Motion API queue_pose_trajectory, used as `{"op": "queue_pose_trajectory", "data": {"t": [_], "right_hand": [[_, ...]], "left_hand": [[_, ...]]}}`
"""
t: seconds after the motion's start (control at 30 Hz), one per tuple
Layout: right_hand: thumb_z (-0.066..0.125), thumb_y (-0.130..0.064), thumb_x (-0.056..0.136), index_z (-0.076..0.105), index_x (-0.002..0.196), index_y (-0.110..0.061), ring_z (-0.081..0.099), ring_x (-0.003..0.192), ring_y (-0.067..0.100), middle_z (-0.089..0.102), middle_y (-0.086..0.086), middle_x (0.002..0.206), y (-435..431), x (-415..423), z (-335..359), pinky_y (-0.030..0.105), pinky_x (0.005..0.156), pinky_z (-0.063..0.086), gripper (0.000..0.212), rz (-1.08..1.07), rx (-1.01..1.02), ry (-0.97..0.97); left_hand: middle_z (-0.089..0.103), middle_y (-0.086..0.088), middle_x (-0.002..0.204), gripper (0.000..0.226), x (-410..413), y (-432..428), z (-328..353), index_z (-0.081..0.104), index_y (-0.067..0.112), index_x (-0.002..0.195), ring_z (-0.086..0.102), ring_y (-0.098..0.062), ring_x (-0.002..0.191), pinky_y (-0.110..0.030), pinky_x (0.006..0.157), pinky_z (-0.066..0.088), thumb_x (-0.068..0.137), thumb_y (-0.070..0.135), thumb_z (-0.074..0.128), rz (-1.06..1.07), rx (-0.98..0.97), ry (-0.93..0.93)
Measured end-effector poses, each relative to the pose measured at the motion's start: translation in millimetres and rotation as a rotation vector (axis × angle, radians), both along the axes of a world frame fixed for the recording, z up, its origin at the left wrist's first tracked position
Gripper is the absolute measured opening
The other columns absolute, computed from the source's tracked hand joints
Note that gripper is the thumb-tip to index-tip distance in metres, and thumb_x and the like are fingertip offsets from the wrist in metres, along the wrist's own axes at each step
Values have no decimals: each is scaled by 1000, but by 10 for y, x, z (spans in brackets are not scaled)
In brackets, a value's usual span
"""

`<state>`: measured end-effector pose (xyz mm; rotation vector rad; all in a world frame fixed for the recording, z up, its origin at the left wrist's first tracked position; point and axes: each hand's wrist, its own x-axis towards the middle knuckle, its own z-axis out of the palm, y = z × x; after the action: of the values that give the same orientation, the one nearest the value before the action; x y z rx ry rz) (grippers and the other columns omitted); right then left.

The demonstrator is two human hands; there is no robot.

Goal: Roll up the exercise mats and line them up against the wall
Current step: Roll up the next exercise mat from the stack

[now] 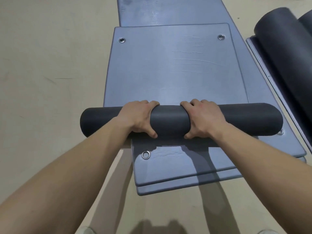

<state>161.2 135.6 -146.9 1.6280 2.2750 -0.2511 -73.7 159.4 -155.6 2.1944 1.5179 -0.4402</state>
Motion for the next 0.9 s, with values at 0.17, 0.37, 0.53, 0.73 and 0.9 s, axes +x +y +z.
{"op": "queue_pose_trajectory", "data": {"t": [0.17, 0.37, 0.53, 0.73, 0.9], "right_hand": [[85, -70, 51, 43, 135, -36, 62, 96, 23, 59, -6, 109, -425, -1, 211, 36, 74, 47, 99, 22, -272, 14], [84, -67, 60, 17, 158, -29, 44, 135, 30, 44, 4, 150, -928, -43, 206, 53, 116, 30, 125, -60, -166, -3], [84, -71, 56, -1, 160, -29, 22, 147, 33, 24, 9, 158, -1206, 8, 63, 60, 119, 11, 140, -19, -46, -51], [81, -80, 54, 9, 159, -43, 16, 151, 29, 23, 4, 162, -462, -35, 190, 55, 121, 16, 133, -21, -207, 66], [73, -88, 54, 5, 162, -30, 10, 155, 33, 13, 10, 168, -723, 164, 20, 58, 123, 10, 140, 17, 33, -1]], "left_hand": [[62, 9, 125, 114, -12, -512, 12, 35, 39, 146, 61, -23, 110, -43, 95, 52, 50, 74, 85, 11, -257, 5], [62, 8, 130, 111, -23, -664, 92, 40, 41, 146, 58, -23, 114, -42, 101, 48, 51, 64, 93, 42, -373, -57], [55, 8, 144, 116, -41, -700, 173, 36, 43, 154, 55, -25, 126, -44, 105, 46, 54, 77, 85, 54, -215, 13], [7, -9, 173, 119, -10, -1341, -47, 6, 22, 165, 8, -33, 159, -47, 128, 9, 77, 89, 50, 38, 208, 50], [26, -2, 167, 131, -77, -818, -199, 13, 24, 163, 25, -26, 152, -43, 127, 16, 62, 90, 65, 40, 195, -16]]}}
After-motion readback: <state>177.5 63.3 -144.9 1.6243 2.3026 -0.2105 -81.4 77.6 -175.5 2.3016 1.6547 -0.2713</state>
